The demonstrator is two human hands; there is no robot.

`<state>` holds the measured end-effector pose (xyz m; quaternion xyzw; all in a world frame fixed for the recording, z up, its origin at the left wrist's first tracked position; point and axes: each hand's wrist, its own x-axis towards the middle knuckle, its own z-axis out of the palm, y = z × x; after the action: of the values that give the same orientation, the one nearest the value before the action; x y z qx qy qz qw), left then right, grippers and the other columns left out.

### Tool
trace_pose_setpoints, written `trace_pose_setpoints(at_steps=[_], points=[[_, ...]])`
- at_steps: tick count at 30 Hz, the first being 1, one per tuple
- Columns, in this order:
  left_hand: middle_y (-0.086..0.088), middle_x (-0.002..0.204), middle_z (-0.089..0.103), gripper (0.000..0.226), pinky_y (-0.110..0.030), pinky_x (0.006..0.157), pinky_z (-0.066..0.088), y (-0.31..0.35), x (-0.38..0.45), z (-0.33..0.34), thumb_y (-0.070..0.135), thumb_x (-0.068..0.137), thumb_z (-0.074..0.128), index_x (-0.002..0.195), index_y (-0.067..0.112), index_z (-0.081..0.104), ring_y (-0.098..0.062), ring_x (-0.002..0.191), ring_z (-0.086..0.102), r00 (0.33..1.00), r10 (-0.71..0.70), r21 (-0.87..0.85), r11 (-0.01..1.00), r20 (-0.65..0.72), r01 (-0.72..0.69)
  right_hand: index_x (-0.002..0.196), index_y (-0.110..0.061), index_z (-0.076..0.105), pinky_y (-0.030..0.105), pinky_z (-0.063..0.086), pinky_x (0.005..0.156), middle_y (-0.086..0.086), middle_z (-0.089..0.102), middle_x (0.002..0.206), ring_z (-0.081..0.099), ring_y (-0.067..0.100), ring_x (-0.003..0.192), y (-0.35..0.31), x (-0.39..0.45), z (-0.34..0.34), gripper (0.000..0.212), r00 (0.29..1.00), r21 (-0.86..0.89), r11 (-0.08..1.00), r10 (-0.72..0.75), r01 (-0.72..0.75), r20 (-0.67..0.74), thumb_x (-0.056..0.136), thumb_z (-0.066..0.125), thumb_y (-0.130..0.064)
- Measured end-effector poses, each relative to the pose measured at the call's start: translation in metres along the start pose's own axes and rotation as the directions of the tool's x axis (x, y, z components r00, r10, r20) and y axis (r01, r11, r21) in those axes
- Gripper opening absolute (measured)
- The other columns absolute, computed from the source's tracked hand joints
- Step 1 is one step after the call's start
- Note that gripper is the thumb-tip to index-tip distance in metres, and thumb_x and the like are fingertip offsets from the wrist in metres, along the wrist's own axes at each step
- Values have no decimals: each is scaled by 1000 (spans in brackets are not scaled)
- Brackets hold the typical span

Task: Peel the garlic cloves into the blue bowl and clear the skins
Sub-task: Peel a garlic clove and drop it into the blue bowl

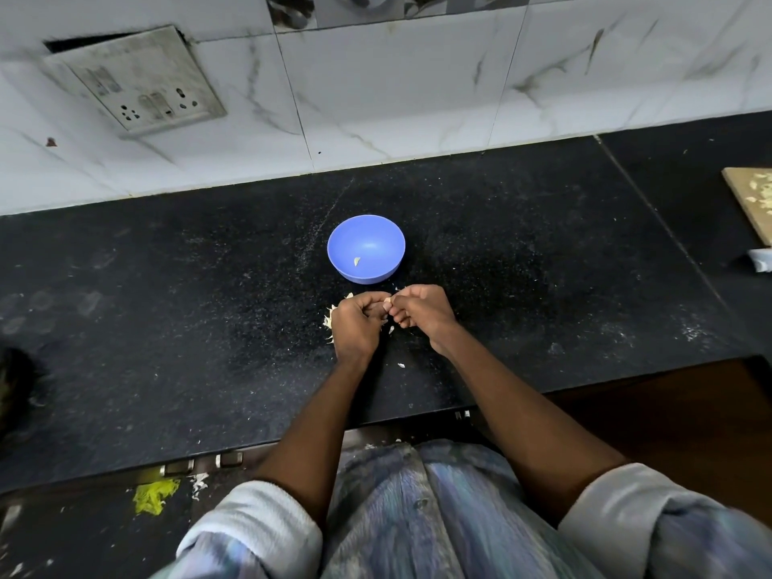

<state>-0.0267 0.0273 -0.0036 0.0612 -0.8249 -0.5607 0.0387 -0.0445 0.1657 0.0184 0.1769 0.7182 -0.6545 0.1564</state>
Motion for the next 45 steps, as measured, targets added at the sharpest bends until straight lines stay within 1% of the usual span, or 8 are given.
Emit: trace_pose_setpoints(at_steps=[8,13,14,17,22,27,37,45], points=[[-6,87,80,18,-29,72,62,4,5,8,3,101,65,108,9,81,-14,76,73,974,-218,-227,954,-64,199,75,-13,65,29,46,50,5,65,65,61,18,57,0,-1,4,18,998,-167,986,-7,-5,-67,89,55,-16],[6,89,81,16,-40,86,63,1,4,9,11,99,70,102,18,83,-16,84,77,984,-176,-123,977,-19,173,70,-14,68,34,58,64,1,71,64,71,20,63,7,6,1,21,984,-411,909,-127,67,-122,86,73,-27],[7,88,81,15,-40,85,63,1,4,10,11,98,71,100,18,84,-17,84,77,985,-170,-97,981,-18,167,76,-17,71,33,60,68,-1,73,67,72,17,66,7,6,1,9,982,-414,905,-153,96,-108,82,76,-21],[7,82,80,13,-43,80,64,3,2,9,8,93,76,92,19,84,-20,81,77,985,-171,-82,982,-36,168,93,-16,76,33,60,64,-2,75,73,70,11,64,2,0,2,13,979,-334,929,-194,162,-65,83,73,-8],[8,75,78,9,-33,72,63,6,0,6,10,91,80,88,17,84,-14,72,76,985,-165,-49,985,-57,163,81,-16,80,25,58,60,-6,76,71,72,11,61,-1,-3,-1,16,958,-355,903,-280,241,-61,89,69,-8],[7,75,78,9,-29,71,62,8,-2,5,7,89,81,91,15,84,-15,71,75,985,-149,-30,989,-91,147,74,-22,77,30,62,63,-4,74,64,72,10,59,-1,-1,0,17,960,-369,904,-266,217,-88,88,74,-12],[4,80,79,9,-2,66,45,11,-4,3,2,88,80,90,10,85,9,65,67,990,-112,19,993,-92,114,77,-15,77,40,65,66,2,74,64,74,19,61,1,-2,-5,18,967,-370,902,-253,223,-34,89,66,-7],[4,85,81,12,-20,73,58,8,-3,2,2,91,77,97,10,84,-5,75,74,991,-128,-69,990,-37,125,80,-19,77,40,65,69,-3,74,67,73,14,63,1,0,-8,16,965,-400,884,-261,242,7,90,68,-10]])
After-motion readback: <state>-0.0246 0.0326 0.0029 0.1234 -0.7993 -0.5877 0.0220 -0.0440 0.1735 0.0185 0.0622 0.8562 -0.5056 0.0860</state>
